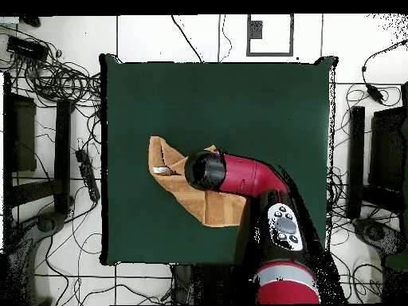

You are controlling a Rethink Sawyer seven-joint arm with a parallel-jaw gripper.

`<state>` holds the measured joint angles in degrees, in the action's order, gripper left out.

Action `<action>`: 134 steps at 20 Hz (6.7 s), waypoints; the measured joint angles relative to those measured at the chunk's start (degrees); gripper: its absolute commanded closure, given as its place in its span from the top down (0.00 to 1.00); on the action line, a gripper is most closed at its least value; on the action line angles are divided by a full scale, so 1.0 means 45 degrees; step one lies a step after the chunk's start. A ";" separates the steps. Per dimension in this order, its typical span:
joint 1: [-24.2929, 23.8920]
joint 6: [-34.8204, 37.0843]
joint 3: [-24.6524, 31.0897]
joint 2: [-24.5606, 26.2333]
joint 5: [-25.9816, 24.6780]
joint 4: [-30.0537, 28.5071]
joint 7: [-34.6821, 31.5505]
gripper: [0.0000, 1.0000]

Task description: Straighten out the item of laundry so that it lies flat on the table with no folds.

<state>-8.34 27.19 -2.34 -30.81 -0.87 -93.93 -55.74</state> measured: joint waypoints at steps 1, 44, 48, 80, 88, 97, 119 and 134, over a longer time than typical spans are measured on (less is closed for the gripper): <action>0.0000 0.0000 0.0002 0.0005 -0.0042 0.0009 0.0000 1.00; -0.3461 -0.0002 0.3194 0.0938 -0.0844 -0.0858 0.0000 1.00; -0.3565 0.0021 0.3441 0.0688 -0.0844 -0.1025 0.0000 1.00; -0.3190 0.1705 0.3787 0.1529 -0.1420 -0.0500 0.0000 1.00; -0.2467 0.2954 0.3303 0.1542 -0.1645 0.0057 0.0000 1.00; -0.3446 0.0516 0.3601 0.1057 -0.2015 -0.0899 0.0000 1.00; -0.3876 -0.1123 0.3619 0.0413 -0.2396 -0.1679 0.0000 1.00; -0.2780 -0.0490 0.3481 0.1317 -0.2393 -0.0755 0.0000 1.00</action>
<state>-20.85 24.99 13.33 -24.89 -11.64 -97.32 -55.74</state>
